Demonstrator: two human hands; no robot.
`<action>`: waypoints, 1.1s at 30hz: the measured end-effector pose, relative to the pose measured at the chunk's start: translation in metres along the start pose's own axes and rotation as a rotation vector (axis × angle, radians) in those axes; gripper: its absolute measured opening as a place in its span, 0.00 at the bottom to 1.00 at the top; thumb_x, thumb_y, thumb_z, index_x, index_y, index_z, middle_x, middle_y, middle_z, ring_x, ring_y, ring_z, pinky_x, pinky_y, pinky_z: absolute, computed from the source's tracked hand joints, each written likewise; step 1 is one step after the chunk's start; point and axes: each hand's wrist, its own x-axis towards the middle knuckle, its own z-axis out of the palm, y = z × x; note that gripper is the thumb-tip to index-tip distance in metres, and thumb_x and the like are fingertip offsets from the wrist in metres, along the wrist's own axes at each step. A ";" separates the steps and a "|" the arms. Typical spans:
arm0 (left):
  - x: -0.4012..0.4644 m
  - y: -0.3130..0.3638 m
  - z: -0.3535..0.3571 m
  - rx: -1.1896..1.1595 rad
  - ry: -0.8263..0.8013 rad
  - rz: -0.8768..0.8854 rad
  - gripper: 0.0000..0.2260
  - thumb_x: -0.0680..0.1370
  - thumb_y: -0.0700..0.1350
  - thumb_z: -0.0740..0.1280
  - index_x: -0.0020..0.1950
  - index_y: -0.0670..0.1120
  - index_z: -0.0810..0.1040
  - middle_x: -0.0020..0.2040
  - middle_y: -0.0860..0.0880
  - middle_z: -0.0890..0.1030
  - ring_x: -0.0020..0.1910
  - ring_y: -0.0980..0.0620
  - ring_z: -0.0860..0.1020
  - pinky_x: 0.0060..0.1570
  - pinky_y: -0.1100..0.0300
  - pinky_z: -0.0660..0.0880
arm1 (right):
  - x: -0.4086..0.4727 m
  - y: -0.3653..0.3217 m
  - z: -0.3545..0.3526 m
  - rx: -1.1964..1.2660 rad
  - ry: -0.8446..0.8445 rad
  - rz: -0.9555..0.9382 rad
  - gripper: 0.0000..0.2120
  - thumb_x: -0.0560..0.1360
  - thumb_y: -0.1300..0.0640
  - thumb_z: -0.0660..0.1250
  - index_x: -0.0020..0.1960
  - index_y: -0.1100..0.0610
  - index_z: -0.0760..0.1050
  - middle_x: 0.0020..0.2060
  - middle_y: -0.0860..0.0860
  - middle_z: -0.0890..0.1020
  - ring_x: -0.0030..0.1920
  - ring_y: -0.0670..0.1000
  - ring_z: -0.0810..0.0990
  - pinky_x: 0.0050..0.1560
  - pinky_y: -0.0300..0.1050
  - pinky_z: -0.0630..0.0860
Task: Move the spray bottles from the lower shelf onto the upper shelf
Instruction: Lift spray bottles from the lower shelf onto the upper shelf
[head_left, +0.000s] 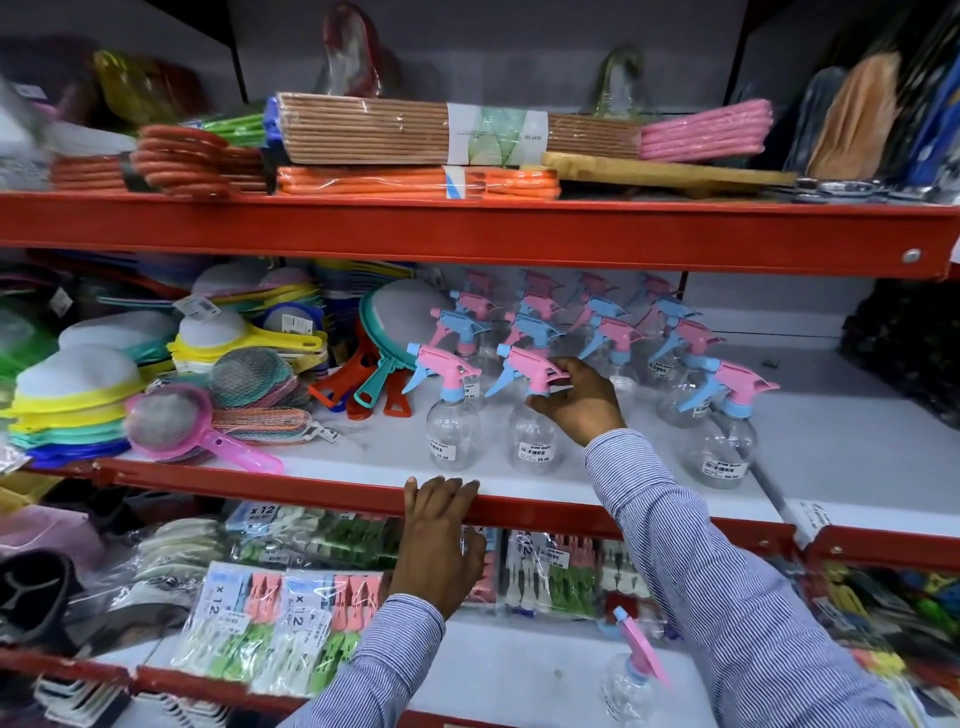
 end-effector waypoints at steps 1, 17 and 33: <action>0.000 0.000 0.000 0.002 -0.002 -0.001 0.23 0.70 0.42 0.70 0.65 0.47 0.75 0.59 0.47 0.79 0.62 0.47 0.72 0.75 0.42 0.54 | 0.000 0.000 0.000 0.006 -0.005 0.003 0.27 0.67 0.59 0.76 0.64 0.58 0.73 0.57 0.55 0.82 0.45 0.48 0.79 0.51 0.36 0.72; 0.004 0.061 0.040 0.008 -0.055 0.155 0.27 0.72 0.51 0.64 0.68 0.42 0.71 0.66 0.42 0.77 0.70 0.40 0.69 0.76 0.41 0.52 | -0.139 0.107 -0.060 0.011 0.213 0.106 0.07 0.68 0.64 0.73 0.43 0.53 0.80 0.35 0.49 0.84 0.34 0.47 0.80 0.38 0.32 0.76; 0.002 0.068 0.048 -0.018 -0.026 0.104 0.21 0.69 0.41 0.69 0.63 0.43 0.75 0.58 0.44 0.78 0.61 0.43 0.73 0.73 0.42 0.56 | -0.168 0.240 0.006 -0.446 -0.294 0.498 0.23 0.58 0.51 0.74 0.53 0.54 0.81 0.48 0.56 0.85 0.47 0.55 0.83 0.47 0.44 0.80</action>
